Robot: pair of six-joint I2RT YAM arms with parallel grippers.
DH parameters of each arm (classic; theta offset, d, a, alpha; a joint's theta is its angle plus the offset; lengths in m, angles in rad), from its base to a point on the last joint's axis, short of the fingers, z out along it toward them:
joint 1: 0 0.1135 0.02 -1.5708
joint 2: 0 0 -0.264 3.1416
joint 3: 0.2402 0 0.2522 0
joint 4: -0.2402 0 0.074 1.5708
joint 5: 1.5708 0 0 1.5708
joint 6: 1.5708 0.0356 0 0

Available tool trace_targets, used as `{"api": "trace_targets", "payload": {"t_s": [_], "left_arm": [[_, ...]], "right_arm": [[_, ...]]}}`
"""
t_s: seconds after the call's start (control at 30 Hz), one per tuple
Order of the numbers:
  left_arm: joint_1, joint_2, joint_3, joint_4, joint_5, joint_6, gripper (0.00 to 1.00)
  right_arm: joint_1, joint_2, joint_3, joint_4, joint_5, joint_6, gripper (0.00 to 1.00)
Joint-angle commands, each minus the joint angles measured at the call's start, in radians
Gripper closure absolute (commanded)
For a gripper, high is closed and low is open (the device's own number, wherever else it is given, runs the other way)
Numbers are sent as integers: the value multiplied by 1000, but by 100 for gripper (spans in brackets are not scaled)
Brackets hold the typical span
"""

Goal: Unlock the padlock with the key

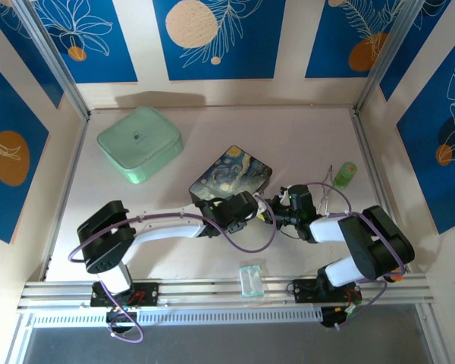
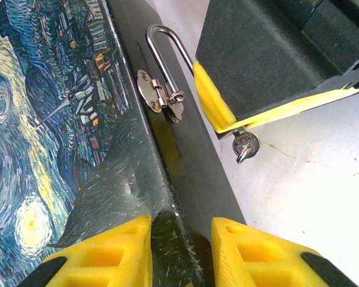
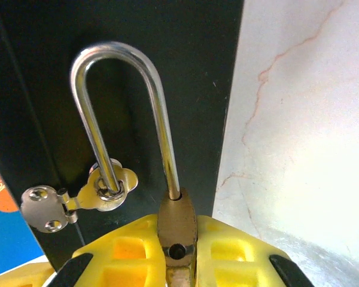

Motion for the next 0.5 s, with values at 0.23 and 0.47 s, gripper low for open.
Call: {"api": "trace_targets", "payload": {"t_s": [0.23,0.47], "left_arm": [[-2,67,-45,-257,107,-16,73],[-1,73,-32,-271,106,-13,74]], "right_arm": [[16,164,-66,282,234,180,100],[52,47,-79,170,452,103,100]]}}
